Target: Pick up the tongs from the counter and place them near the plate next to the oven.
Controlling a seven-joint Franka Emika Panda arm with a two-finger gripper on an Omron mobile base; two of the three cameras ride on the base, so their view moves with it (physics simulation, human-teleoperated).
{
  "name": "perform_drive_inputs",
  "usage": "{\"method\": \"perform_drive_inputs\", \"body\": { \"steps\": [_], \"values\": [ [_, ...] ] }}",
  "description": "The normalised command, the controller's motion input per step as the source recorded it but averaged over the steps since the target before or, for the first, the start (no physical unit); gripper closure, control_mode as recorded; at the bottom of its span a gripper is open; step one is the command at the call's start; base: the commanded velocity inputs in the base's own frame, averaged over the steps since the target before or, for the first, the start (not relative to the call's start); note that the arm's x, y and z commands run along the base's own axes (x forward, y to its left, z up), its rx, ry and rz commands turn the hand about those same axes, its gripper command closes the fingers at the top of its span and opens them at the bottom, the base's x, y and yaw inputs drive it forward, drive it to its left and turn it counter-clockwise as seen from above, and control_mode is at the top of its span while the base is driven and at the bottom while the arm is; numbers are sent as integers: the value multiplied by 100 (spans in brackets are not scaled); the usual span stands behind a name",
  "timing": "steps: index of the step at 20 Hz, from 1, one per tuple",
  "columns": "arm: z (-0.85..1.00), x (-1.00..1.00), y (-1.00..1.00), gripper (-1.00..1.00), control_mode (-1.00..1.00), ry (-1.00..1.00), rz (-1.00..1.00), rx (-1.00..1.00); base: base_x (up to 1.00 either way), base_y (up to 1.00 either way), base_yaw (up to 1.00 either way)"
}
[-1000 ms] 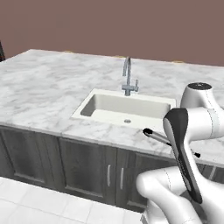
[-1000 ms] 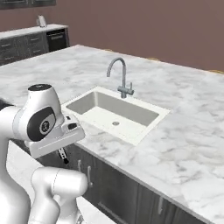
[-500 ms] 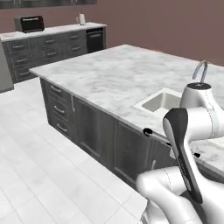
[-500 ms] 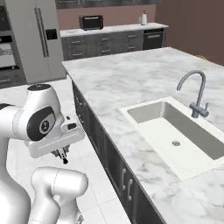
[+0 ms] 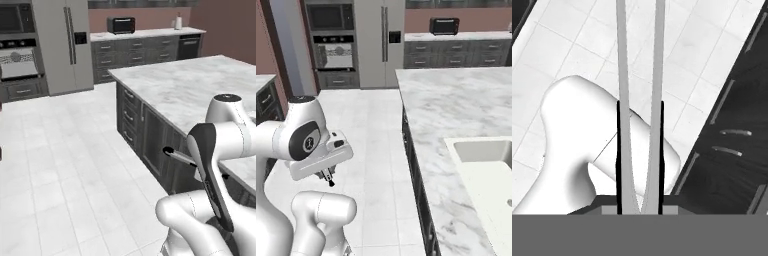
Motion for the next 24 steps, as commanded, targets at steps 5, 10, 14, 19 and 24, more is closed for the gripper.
{"method": "perform_drive_inputs", "body": {
  "steps": [5, 10, 14, 19, 24],
  "values": [
    [0, 0, 0, 100, 100, 0, 0, 0, -7, 6, 25],
    [0, 0, 0, 100, 100, 0, 0, 0, 15, 51, 17],
    [0, 0, 0, 100, 100, 0, 0, 0, 89, 50, 9],
    [0, 0, 0, 100, 100, 0, 0, 0, 100, 35, 0],
    [0, 0, 0, 100, 100, 0, 0, 0, 100, 49, 0]
  ]
}}
